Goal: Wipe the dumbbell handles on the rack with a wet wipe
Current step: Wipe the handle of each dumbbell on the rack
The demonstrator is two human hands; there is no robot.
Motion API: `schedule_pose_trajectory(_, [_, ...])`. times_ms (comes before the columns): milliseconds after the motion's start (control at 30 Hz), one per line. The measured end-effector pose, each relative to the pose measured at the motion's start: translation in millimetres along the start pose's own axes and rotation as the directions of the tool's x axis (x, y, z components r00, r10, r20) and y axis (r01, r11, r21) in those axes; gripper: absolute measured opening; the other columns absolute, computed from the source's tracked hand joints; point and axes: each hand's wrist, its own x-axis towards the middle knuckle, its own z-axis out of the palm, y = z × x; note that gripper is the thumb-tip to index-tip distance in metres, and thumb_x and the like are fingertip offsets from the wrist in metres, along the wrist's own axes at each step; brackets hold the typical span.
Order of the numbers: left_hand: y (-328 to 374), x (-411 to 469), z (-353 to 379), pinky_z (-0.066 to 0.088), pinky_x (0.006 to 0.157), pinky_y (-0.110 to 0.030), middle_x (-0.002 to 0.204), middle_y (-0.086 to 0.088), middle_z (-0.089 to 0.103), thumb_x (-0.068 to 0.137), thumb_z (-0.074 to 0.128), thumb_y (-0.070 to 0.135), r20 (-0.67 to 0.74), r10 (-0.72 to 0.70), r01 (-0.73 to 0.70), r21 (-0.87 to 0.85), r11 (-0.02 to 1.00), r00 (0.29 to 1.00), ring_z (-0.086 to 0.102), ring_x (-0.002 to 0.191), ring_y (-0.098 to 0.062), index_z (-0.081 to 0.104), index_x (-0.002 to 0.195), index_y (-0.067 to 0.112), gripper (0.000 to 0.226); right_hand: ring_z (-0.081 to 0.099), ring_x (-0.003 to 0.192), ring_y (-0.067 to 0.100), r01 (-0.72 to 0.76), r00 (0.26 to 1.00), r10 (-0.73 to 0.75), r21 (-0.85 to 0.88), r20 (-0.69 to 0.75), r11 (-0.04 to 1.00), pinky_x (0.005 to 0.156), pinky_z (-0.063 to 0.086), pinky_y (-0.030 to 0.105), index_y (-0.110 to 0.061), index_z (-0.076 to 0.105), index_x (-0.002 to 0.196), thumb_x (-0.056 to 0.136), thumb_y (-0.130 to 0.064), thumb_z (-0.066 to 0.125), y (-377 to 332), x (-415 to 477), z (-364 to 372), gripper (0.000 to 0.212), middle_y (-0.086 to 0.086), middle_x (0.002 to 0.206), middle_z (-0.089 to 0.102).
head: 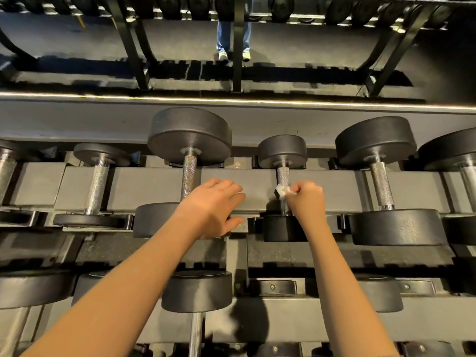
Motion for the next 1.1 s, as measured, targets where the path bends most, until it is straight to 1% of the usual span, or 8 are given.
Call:
schedule_pose_trajectory(100, [1,0,-1,0.025,0.114,-0.035,0.144,0.002,0.038,0.095,0.038,0.053,0.001,0.000,0.000,-0.002,1.000,1.000,0.033,0.133,-0.018,0.037,0.142,0.021,0.056,0.054,0.070,0.026,0.020,0.998,-0.012,-0.137,0.060,0.990,0.059,0.039,0.030,-0.009,0.063,0.068,0.083,-0.004,0.058,9,-11,0,0.017,0.009,0.072,0.060])
schedule_pose_trajectory(300, [1,0,-1,0.026,0.113,-0.036,0.141,0.002,0.040,0.094,0.040,0.052,-0.003,-0.007,0.007,-0.015,1.000,1.000,0.034,0.131,-0.019,0.039,0.140,0.021,0.056,0.047,0.067,0.022,-0.005,0.995,0.012,0.064,-0.103,0.998,0.049,0.028,0.021,-0.010,0.053,0.071,0.087,-0.003,0.054,-2,0,10,0.018,0.009,0.075,0.051])
schedule_pose_trajectory(500, [1,-1,-1,0.024,0.113,-0.034,0.143,0.003,0.039,0.095,0.039,0.053,-0.011,0.001,-0.001,-0.008,1.000,1.000,0.033,0.133,-0.017,0.038,0.142,0.021,0.057,0.054,0.071,0.027,-0.015,0.995,0.033,-0.179,0.095,0.984,0.061,0.042,0.031,-0.010,0.067,0.076,0.084,-0.006,0.056,7,-15,-3,0.014,0.007,0.072,0.056])
schedule_pose_trajectory(633, [0,0,-1,0.026,0.113,-0.035,0.141,0.003,0.041,0.095,0.038,0.053,-0.002,0.008,-0.008,-0.010,1.000,1.000,0.034,0.131,-0.017,0.039,0.141,0.021,0.056,0.055,0.071,0.028,0.027,1.000,-0.028,-0.052,-0.015,0.998,0.059,0.035,0.027,-0.004,0.062,0.074,0.087,-0.006,0.054,-3,-3,4,0.016,0.008,0.071,0.052])
schedule_pose_trajectory(800, [0,0,-1,0.027,0.112,-0.034,0.139,0.003,0.043,0.094,0.038,0.054,0.000,0.002,-0.002,-0.009,1.000,1.000,0.036,0.130,-0.017,0.040,0.140,0.022,0.056,0.045,0.079,0.018,0.056,0.987,-0.052,0.019,-0.150,0.998,0.066,0.030,0.025,-0.002,0.064,0.087,0.091,-0.013,0.053,-16,25,15,0.016,0.013,0.099,0.056])
schedule_pose_trajectory(900, [0,-1,-2,0.026,0.112,-0.033,0.139,0.004,0.043,0.095,0.038,0.054,-0.008,0.007,-0.007,-0.012,1.000,1.000,0.036,0.129,-0.016,0.040,0.140,0.022,0.056,0.050,0.077,0.023,0.089,0.989,-0.094,-0.052,-0.109,0.995,0.064,0.033,0.027,-0.001,0.065,0.082,0.089,-0.010,0.057,-8,18,17,0.014,0.011,0.095,0.053])
schedule_pose_trajectory(1000, [1,-2,-2,0.022,0.112,-0.031,0.139,0.004,0.042,0.095,0.037,0.053,-0.015,0.007,-0.008,-0.021,1.000,1.000,0.034,0.131,-0.015,0.041,0.140,0.021,0.055,0.057,0.065,0.036,0.258,0.953,-0.280,-0.176,-0.113,0.950,0.056,0.043,0.033,0.006,0.066,0.071,0.077,0.006,0.066,0,7,22,0.005,0.021,0.081,0.057])
schedule_pose_trajectory(1100, [0,-3,-1,0.022,0.112,-0.031,0.140,0.004,0.043,0.095,0.038,0.052,-0.020,0.014,-0.014,-0.034,0.999,1.000,0.034,0.131,-0.015,0.042,0.141,0.020,0.056,0.056,0.091,0.033,0.218,0.968,-0.243,-0.256,-0.066,0.942,0.074,0.048,0.038,0.002,0.067,0.095,0.088,-0.004,0.058,-14,19,21,0.013,0.018,0.103,0.057])
